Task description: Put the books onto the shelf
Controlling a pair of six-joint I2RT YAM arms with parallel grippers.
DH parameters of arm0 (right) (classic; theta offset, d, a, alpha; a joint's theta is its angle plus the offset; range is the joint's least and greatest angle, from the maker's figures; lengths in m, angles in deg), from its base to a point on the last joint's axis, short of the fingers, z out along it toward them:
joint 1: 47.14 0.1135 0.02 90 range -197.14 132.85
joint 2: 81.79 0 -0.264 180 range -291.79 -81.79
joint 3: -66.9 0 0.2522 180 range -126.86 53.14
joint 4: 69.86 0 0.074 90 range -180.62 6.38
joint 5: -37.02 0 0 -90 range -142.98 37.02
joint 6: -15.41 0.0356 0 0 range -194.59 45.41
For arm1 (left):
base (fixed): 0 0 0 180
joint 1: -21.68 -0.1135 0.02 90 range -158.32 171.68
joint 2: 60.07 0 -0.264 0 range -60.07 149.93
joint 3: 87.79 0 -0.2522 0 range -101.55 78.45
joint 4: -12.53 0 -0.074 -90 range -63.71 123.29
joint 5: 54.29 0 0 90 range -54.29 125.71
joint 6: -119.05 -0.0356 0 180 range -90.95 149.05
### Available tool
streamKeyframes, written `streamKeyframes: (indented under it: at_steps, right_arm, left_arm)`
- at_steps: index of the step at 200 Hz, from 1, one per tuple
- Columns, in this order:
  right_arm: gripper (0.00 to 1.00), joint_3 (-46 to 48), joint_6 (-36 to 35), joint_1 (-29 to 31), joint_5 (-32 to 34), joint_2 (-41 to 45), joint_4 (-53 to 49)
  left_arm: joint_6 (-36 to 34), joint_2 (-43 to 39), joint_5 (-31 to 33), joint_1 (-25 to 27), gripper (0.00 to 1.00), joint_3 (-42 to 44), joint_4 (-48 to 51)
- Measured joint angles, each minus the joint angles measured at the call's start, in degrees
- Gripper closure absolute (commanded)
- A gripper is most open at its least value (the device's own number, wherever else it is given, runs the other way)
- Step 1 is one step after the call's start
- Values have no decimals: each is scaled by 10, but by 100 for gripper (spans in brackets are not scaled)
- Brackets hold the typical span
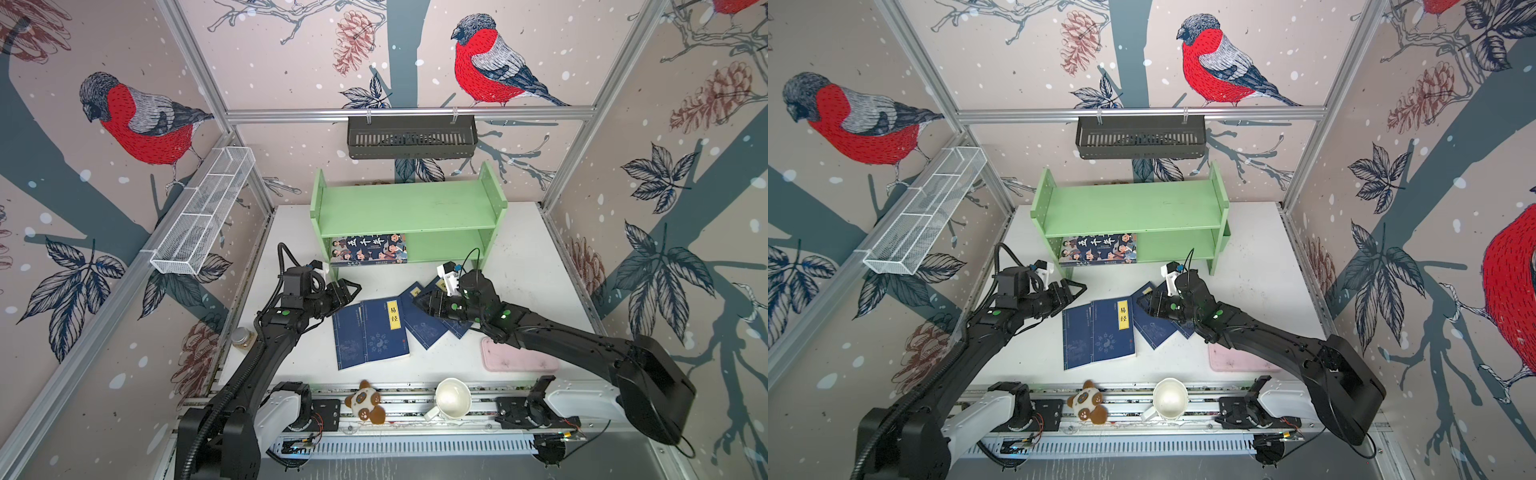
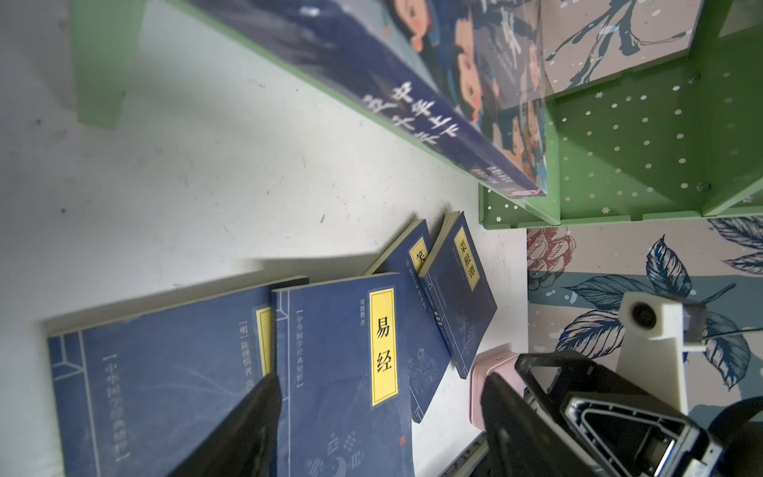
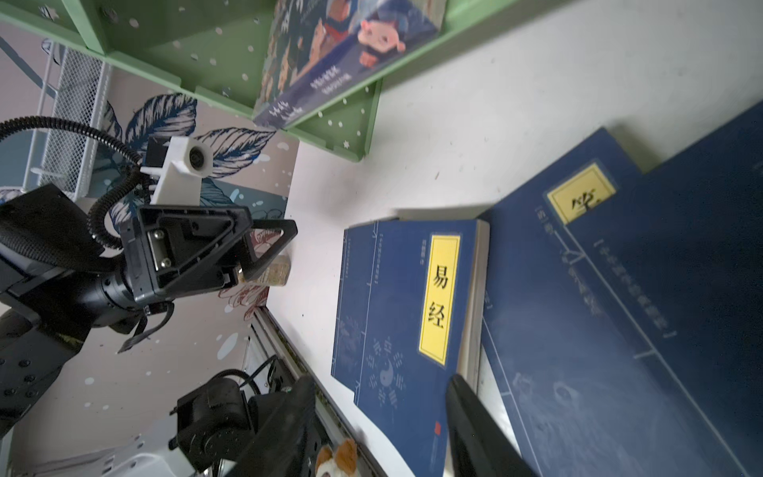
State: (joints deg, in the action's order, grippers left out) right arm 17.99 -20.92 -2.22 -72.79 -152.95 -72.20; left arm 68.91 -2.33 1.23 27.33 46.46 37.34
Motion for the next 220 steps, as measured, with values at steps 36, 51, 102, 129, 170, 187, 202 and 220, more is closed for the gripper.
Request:
streamKeyframes:
  at_steps: [36,51,102,129,170,187,202,220]
  right_arm:
    - [46,20,2,14,-15,6,-17]
    - [46,21,2,19,-21,0,-22]
    - [46,14,2,41,-23,-37,-37]
    - [46,11,3,46,-22,-68,-34]
    - [46,9,7,56,-30,-102,-5]
    - [47,0,7,60,-41,-123,-2]
    - [48,-10,7,63,-46,-148,5]
    - [50,-19,7,67,-50,-177,9]
  left_arm:
    - [24,-25,3,4,23,61,-14]
    - [32,-40,5,10,23,91,-15]
    - [30,-45,15,55,23,131,-31]
    - [20,-19,15,65,23,125,-44]
    - [1,14,2,75,23,116,-52]
    - [-9,22,0,80,23,114,-54]
    - [-12,31,0,85,24,110,-55]
    - [-16,45,0,89,25,106,-55]
